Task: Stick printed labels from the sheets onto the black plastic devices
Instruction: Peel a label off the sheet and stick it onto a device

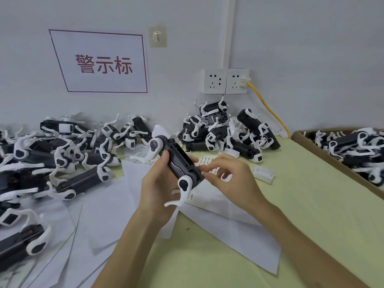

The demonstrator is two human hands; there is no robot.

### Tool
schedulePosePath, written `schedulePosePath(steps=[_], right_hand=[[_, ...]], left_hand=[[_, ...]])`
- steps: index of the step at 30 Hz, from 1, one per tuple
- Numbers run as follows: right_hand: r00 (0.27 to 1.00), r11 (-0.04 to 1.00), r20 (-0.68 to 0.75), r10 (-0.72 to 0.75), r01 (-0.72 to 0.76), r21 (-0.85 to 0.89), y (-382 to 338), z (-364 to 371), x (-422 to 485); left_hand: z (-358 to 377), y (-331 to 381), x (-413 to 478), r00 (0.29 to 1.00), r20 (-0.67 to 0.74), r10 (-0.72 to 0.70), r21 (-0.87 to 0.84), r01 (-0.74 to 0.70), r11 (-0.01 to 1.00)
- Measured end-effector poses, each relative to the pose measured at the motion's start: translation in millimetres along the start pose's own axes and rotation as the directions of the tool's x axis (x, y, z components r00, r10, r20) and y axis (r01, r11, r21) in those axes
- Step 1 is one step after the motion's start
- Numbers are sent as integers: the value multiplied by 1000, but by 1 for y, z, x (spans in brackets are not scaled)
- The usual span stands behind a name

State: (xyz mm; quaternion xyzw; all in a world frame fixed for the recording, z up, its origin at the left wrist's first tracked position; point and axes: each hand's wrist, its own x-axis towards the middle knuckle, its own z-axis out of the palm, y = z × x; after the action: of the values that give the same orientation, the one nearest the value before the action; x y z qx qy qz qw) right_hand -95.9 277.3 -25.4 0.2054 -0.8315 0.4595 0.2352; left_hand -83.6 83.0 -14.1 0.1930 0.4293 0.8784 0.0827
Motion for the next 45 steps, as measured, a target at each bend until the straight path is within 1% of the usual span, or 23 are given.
schedulePosePath(steps=[4,7,9,10,11,12,14,15,16,18,19,21,25,27,29,31,33,35,37,39,41,43,45], right_hand=[[1000,1000,4,18,-18,5,-1,1,0],[995,992,-24,-99,97,-78,-4,0,-1],[984,986,-90,-152,145,-82,-7,1,-2],[982,991,-136,-133,130,-34,-9,2,-3],[984,995,-161,-80,89,52,-11,2,-3],[989,986,-147,-9,33,163,-13,1,-2],[994,917,-4,112,-102,385,-21,-1,-1],[986,874,87,140,-164,457,-24,0,-2],[973,843,163,162,-222,491,-24,1,-3],[943,813,273,190,-307,495,-25,7,-7],[932,802,309,191,-329,498,-26,10,-10],[926,781,331,179,-338,525,-26,15,-11],[939,766,294,181,-322,557,-27,17,-10],[947,754,260,189,-310,579,-27,18,-11],[955,727,208,212,-297,620,-26,17,-9],[959,704,149,241,-278,654,-26,15,-7],[962,696,88,257,-248,674,-24,14,-5],[958,699,23,287,-226,678,-22,12,-4],[945,705,-44,324,-211,677,-18,7,-1],[934,699,-88,347,-195,688,-14,1,3],[932,720,-119,342,-178,671,-12,-6,5],[943,783,-141,300,-159,601,-12,-10,4],[962,839,-128,243,-142,525,-15,-10,2]], left_hand=[[-1,0,0,1000,-1,-4,10,4,1000],[-1,-1,1,999,-38,-15,-9,15,1000],[-2,0,1,995,-95,-23,-7,22,1000],[-1,1,2,992,-124,-26,15,28,999],[-2,2,2,989,-148,-28,42,34,999],[-1,3,1,986,-164,-29,68,41,997],[1,5,0,984,-177,-34,111,54,992],[1,5,0,983,-179,-41,126,64,990],[2,5,0,982,-182,-51,134,76,988],[4,3,-1,980,-189,-69,134,95,986],[5,2,-1,978,-192,-80,129,106,986],[7,0,-1,977,-190,-100,120,124,985],[5,0,-1,982,-157,-100,128,121,984],[4,-1,1,980,-172,-104,137,128,982],[2,-2,2,977,-206,-59,155,92,984],[4,-3,3,981,-189,-29,175,63,983],[8,-5,3,985,-170,-30,172,59,983],[12,-5,3,974,-225,-34,103,59,993],[11,-3,3,957,-280,-70,-21,67,998],[7,1,3,952,-294,-83,-53,70,996],[3,1,3,943,-328,-56,28,69,997],[1,-3,4,939,-344,8,192,62,979],[2,-4,3,948,-305,86,382,39,923]])
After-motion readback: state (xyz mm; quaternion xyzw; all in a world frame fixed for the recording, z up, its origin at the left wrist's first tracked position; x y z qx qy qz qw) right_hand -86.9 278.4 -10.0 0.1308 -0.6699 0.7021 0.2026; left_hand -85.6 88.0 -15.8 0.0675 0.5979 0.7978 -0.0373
